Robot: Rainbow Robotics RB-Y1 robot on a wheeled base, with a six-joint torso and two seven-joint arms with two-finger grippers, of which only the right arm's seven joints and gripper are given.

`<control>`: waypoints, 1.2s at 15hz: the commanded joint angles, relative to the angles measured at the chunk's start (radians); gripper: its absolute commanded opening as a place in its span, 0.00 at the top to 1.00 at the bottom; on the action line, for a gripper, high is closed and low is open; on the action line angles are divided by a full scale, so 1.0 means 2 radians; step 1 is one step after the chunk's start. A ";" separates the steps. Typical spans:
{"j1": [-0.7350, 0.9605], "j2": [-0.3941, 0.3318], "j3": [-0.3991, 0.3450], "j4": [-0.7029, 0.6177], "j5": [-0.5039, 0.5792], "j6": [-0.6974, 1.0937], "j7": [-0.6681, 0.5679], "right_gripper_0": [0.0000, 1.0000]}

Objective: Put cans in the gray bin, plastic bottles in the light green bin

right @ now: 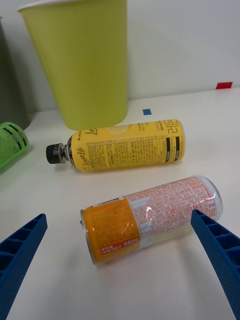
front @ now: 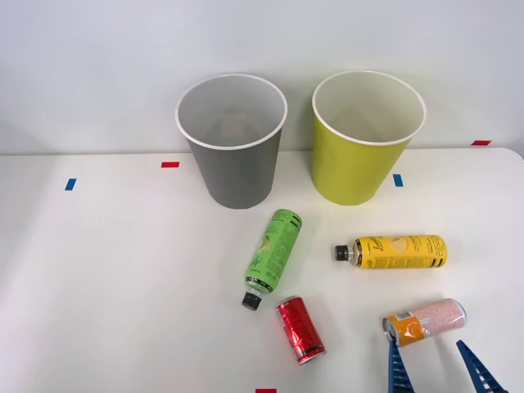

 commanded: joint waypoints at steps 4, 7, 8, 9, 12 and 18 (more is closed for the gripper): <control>0.024 -0.008 -0.051 -0.172 -0.227 0.260 -0.030 0.00; 0.024 -0.011 -0.103 -0.224 -0.307 0.362 -0.079 0.00; 0.025 -0.010 -0.120 -0.238 -0.314 0.389 -0.081 0.00; 0.025 -0.007 -0.142 -0.251 -0.316 0.422 -0.087 0.00; 0.016 0.008 -0.217 -0.302 -0.316 0.570 -0.153 0.00; -0.052 0.007 -0.263 -0.333 -0.293 0.736 -0.393 0.00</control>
